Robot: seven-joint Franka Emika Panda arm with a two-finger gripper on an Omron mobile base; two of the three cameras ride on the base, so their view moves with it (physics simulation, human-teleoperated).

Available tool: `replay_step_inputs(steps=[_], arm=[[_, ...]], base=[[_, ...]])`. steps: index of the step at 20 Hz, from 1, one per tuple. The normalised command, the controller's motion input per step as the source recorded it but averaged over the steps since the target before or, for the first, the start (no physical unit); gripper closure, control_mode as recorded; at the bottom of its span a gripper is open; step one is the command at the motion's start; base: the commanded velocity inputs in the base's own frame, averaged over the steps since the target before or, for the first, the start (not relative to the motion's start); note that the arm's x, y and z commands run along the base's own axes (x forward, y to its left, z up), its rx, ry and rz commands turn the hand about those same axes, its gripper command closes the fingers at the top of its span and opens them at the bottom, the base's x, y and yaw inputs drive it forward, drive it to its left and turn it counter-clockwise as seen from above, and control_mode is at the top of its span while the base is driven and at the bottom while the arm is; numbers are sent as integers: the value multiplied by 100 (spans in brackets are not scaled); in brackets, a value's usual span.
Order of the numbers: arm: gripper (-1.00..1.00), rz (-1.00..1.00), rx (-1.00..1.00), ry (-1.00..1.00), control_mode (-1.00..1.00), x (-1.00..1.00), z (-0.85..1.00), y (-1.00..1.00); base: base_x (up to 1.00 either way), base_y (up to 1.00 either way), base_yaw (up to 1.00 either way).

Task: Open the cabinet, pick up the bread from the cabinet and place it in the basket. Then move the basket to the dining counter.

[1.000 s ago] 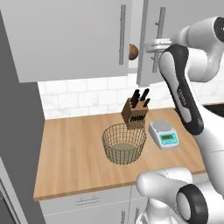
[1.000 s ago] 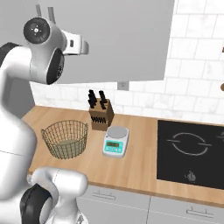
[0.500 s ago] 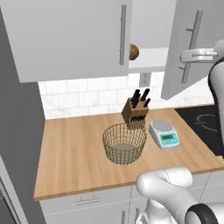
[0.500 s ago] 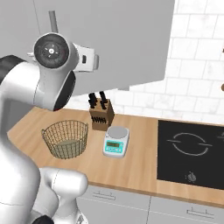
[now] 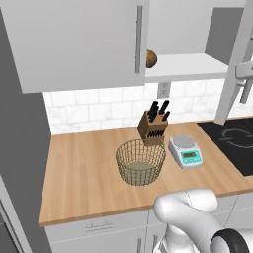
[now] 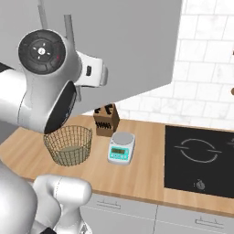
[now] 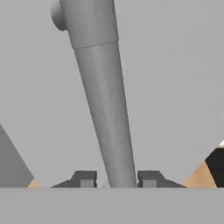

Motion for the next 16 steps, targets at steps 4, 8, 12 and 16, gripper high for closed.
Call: replay_step_inputs(steps=[4,8,12,16], arm=[[-100,-27,-9,5,-100,-100,2,30],[-100,-37,-16,5,-100,-98,0,62],[-100,-28,-41,28,-100,-10,-4,98],[-100,-21,-65,40,-100,78,-3,79]], base=[[0,0,0],[0,0,0],[0,0,0],[0,0,0]])
